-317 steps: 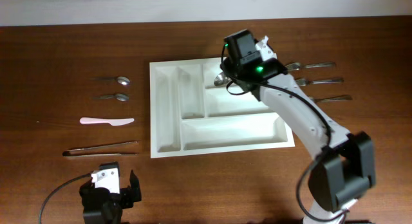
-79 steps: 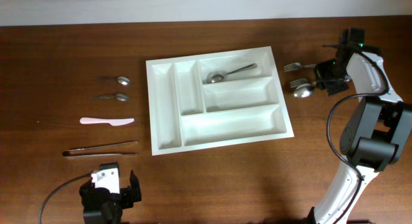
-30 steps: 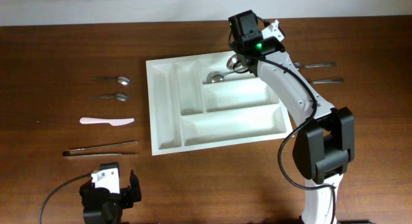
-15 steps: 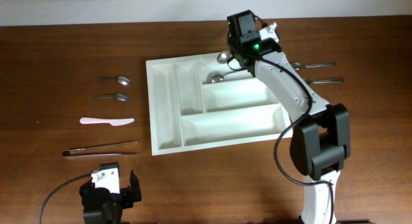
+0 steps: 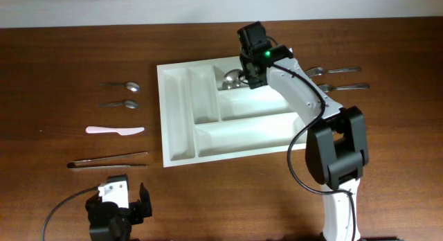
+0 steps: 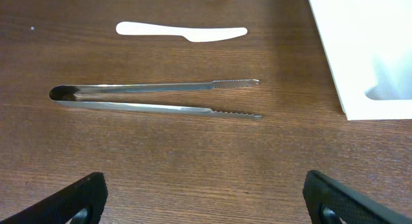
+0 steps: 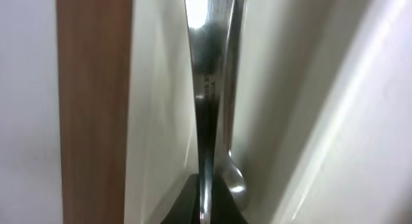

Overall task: Pack container
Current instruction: 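Release the spoon beside the first and lift the right gripper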

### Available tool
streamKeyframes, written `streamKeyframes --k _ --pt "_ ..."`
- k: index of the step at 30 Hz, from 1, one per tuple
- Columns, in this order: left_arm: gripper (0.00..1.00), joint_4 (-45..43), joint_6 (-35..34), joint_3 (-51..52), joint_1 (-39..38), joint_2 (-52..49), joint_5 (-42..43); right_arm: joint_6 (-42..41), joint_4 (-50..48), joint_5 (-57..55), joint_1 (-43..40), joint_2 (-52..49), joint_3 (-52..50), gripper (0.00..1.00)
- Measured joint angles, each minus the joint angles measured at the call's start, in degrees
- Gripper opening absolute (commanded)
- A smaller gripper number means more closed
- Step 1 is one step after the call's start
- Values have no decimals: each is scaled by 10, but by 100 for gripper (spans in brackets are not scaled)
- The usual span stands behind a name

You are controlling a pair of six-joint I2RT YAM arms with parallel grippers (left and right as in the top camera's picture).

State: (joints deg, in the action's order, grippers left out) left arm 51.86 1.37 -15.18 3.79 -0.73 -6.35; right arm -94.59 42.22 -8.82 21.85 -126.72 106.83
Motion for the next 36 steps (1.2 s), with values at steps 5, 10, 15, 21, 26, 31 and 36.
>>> streamKeyframes --k 5,10,15,21,26,31,36 --pt "99 0 0 0 0 0 0 -49 21 2 10 0 0 4" --pt "99 0 0 0 0 0 0 -89 32 2 11 0 0 4" --pt "99 0 0 0 0 0 0 -97 32 -2 11 0 0 4" --pt "99 0 0 0 0 0 0 -87 27 -23 11 0 0 4" --pt "99 0 0 0 0 0 0 -76 26 -27 11 -15 0 4" --pt "99 0 0 0 0 0 0 -57 10 -31 10 -23 0 50" --pt "99 0 0 0 0 0 0 -24 -19 -37 10 -23 0 64"
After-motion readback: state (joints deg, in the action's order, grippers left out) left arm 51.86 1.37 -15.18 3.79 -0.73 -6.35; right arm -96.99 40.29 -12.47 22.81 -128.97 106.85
